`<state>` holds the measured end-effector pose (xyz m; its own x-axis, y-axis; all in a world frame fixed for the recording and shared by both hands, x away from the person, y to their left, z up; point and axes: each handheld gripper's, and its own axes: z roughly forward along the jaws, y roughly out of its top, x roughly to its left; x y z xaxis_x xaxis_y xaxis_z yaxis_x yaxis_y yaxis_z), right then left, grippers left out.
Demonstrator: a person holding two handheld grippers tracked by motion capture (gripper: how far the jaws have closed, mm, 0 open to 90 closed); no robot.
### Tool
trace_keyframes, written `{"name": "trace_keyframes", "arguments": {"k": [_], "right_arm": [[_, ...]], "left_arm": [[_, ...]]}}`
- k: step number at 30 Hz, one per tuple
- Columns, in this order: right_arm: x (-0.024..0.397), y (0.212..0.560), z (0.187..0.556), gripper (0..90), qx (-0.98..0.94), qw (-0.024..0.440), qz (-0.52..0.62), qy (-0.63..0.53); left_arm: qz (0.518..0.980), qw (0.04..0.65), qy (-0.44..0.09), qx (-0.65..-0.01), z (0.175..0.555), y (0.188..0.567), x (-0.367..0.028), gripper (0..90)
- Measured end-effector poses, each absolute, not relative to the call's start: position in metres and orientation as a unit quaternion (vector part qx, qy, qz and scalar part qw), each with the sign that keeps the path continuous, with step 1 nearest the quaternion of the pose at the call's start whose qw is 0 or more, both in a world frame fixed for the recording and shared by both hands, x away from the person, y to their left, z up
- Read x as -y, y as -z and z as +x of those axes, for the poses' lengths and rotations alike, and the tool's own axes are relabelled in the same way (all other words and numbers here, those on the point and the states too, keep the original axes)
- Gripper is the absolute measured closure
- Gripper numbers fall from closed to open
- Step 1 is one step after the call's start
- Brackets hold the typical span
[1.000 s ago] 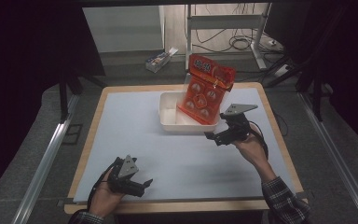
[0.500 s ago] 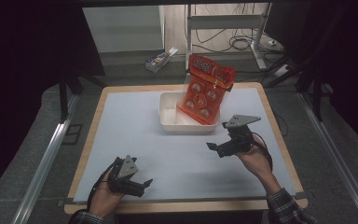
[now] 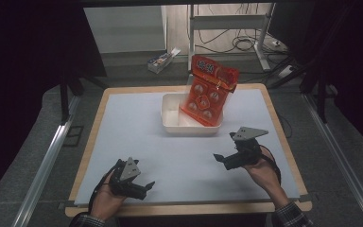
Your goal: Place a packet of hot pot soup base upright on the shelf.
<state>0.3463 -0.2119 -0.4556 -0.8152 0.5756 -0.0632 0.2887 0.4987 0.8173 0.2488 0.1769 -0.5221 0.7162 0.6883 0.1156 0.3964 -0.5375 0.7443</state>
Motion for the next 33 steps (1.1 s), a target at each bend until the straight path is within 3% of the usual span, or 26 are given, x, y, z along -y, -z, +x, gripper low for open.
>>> {"name": "trace_keyframes", "arguments": {"k": [33], "right_arm": [[0.252, 0.499, 0.322, 0.0, -0.853, 0.163, 0.314, -0.385]], "left_arm": [[0.858, 0.352, -0.211, -0.309, 0.249, 0.525, -0.174, 4.8]]}}
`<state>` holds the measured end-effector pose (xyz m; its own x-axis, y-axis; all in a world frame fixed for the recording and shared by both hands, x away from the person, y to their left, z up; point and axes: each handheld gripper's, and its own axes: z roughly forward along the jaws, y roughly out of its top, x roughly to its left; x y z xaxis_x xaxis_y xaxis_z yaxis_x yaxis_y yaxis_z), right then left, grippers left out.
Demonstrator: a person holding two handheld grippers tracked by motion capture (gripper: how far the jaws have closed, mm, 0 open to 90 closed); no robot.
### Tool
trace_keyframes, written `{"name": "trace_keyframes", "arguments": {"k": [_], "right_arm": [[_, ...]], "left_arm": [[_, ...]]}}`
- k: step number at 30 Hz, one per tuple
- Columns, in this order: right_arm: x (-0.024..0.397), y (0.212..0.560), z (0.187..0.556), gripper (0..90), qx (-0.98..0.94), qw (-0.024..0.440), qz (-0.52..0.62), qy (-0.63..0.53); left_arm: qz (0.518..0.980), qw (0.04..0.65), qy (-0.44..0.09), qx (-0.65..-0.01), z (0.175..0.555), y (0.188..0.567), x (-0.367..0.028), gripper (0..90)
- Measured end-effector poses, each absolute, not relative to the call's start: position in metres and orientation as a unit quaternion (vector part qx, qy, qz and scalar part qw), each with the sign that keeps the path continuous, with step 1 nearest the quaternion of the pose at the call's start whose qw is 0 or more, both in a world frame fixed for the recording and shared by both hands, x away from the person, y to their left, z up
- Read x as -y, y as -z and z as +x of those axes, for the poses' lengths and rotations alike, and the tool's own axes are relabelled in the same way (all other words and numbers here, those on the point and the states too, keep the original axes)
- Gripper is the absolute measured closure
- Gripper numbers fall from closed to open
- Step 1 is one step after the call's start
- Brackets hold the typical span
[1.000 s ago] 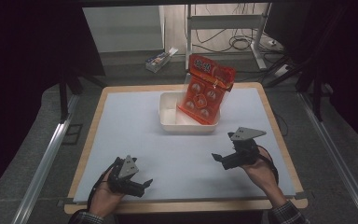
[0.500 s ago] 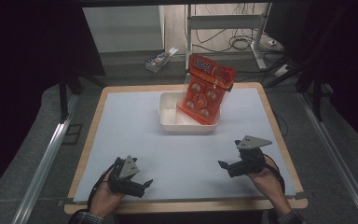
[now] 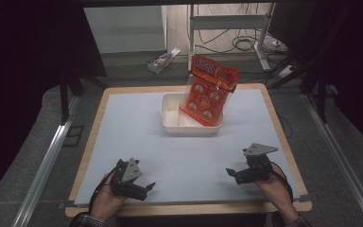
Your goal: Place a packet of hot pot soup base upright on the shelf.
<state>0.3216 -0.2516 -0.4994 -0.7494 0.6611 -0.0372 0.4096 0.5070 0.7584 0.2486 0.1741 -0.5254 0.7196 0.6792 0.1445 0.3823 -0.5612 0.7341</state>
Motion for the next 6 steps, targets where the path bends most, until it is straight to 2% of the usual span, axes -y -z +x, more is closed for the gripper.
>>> {"name": "trace_keyframes", "arguments": {"k": [6], "right_arm": [[0.2521, 0.5019, 0.3227, 0.0, -0.855, 0.166, 0.315, -0.377]], "left_arm": [[0.858, 0.352, -0.212, -0.309, 0.2492, 0.5253, -0.1739, 4.6]]}}
